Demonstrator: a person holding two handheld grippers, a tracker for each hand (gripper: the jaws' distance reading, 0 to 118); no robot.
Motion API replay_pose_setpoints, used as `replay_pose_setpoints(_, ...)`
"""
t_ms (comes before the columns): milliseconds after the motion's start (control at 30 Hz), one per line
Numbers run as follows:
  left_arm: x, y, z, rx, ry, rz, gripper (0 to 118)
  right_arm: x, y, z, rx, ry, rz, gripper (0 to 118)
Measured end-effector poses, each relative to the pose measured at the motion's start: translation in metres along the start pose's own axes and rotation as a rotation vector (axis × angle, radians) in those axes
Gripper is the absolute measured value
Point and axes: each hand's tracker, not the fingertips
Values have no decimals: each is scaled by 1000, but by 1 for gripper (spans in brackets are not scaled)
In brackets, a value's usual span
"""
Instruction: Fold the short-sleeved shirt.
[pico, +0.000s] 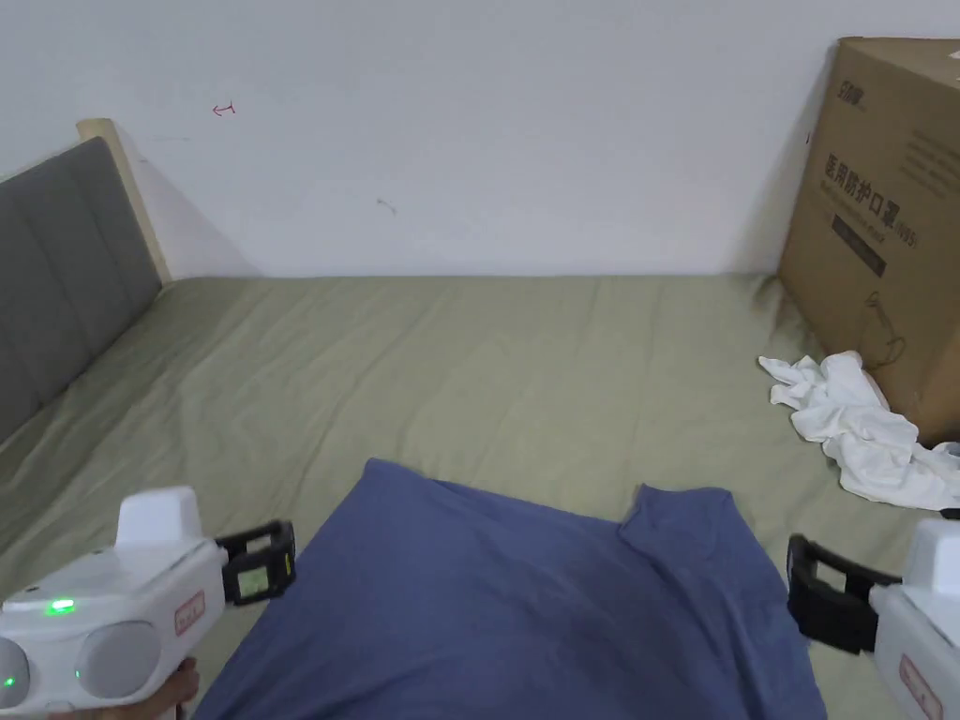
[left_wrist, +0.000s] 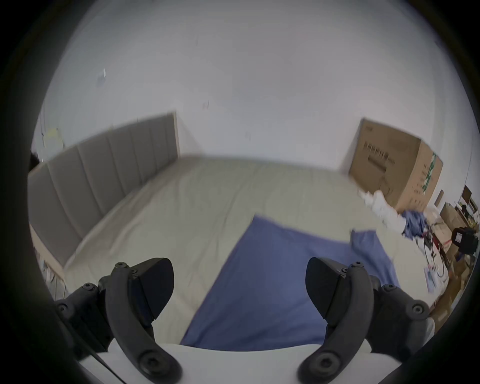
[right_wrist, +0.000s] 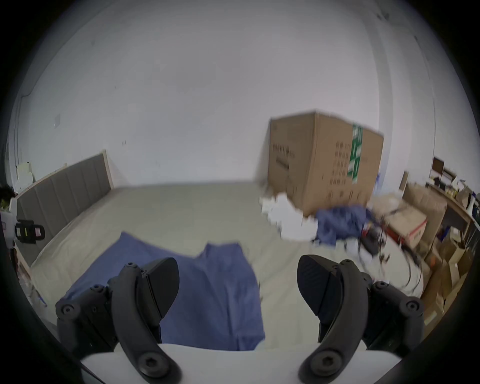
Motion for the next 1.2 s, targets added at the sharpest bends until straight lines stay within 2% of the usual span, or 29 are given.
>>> replay_pose_setpoints(100, 22, 16, 8, 142, 15, -26, 106, -6, 15, 3, 102, -48, 34, 92)
replay_pose_setpoints(133, 27, 18, 10, 177, 20, -27, 101, -7, 18, 4, 119, -56, 35, 84)
replay_pose_setpoints(167, 32, 20, 11, 207, 20, -22, 92, -8, 19, 4, 141, -63, 43, 74)
replay_pose_setpoints(200, 32, 18, 7, 240, -16, -18, 75, -10, 20, 4, 152, -68, 48, 57)
replay_pose_setpoints(233, 31, 16, 0, 259, -36, -10, 37, -11, 21, 4, 152, -72, 50, 28)
replay_pose_setpoints(267, 35, 16, -2, 264, -59, -10, 11, -11, 21, 2, 159, -76, 54, 3)
replay_pose_setpoints(300, 38, 16, -5, 251, -74, -5, 1, -11, 21, -1, 164, -80, 53, 0)
replay_pose_setpoints(333, 43, 15, -9, 250, -87, -1, 0, -10, 21, -4, 165, -91, 55, 0)
replay_pose_setpoints(533, 51, 22, -77, 99, -167, -32, 0, -4, 20, -32, 136, -93, 53, 0)
replay_pose_setpoints(800, 51, 36, -255, -217, -181, -60, 0, 1, 11, -57, 61, -98, 36, 0)
replay_pose_setpoints(900, 55, 29, -318, -299, -146, -143, 0, 4, 5, -69, 34, -118, 49, 0)
replay_pose_setpoints(933, 54, 27, -334, -327, -140, -153, 14, 5, 3, -71, 28, -119, 46, 0)
replay_pose_setpoints(967, 53, 24, -352, -356, -118, -145, 33, 7, 1, -75, 15, -121, 44, 0)
replay_pose_setpoints(1033, 52, 19, -379, -424, -118, -103, 76, 9, -5, -81, -4, -132, 44, 0)
replay_pose_setpoints(1100, 50, 13, -404, -437, -98, -64, 90, 12, -12, -85, -22, -141, 44, 0)
replay_pose_setpoints(1200, 46, 0, -434, -543, -84, -82, 91, 14, -20, -88, -53, -154, 50, 0)
